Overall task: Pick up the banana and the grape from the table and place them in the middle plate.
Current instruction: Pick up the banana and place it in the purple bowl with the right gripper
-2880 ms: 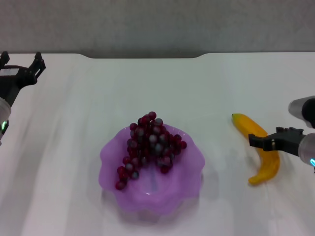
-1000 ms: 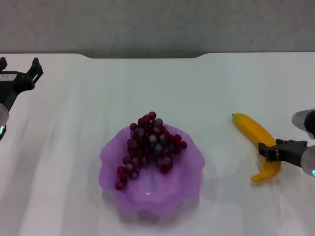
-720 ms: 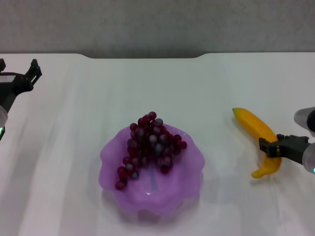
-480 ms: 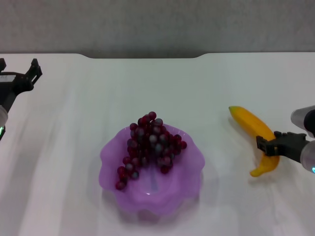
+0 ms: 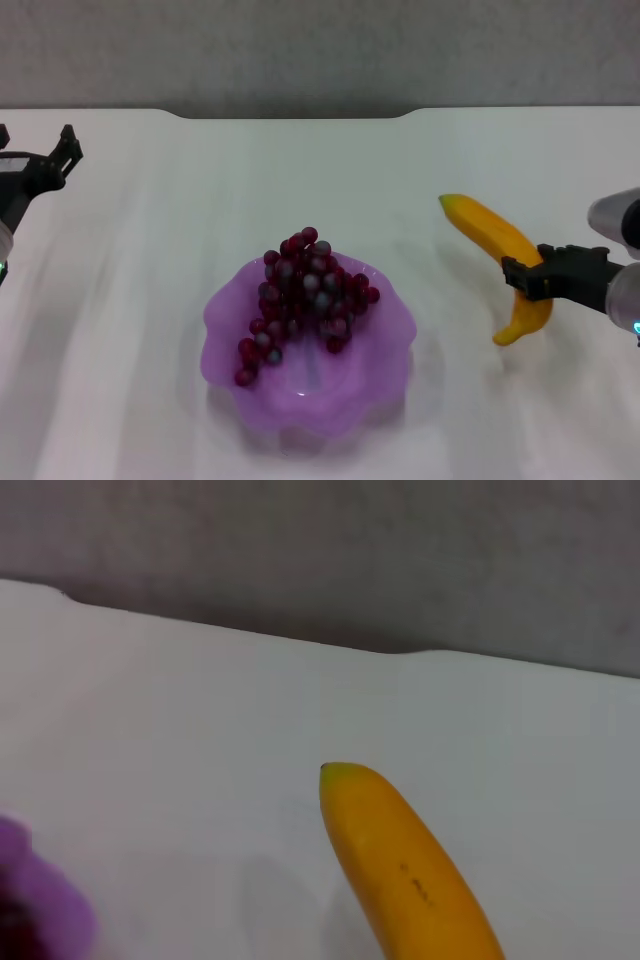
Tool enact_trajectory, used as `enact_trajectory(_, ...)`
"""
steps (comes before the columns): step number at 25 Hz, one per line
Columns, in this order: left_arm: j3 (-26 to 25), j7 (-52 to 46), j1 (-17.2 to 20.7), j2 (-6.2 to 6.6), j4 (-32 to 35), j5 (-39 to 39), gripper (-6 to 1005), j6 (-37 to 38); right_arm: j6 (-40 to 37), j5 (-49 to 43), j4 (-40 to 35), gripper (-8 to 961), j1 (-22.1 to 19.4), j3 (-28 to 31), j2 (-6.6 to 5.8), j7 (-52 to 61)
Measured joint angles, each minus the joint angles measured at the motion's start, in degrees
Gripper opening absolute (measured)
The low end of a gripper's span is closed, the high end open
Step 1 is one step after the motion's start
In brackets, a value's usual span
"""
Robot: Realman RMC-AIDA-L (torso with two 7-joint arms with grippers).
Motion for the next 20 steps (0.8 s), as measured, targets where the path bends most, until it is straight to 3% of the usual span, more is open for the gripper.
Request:
enact_trajectory(11,0.0,0.1,0.1,0.12,0.0,0.0,862,-0.1,7.0,-3.0,-11.4,551,-0.3,-0.9,0.04,-0.3)
enact_trajectory(20,0.0,0.7,-0.2,0.07,-0.4,0.0,863,-1.0,6.4,-2.5,-15.5,566,3.6,-12.8,0.14,-1.6)
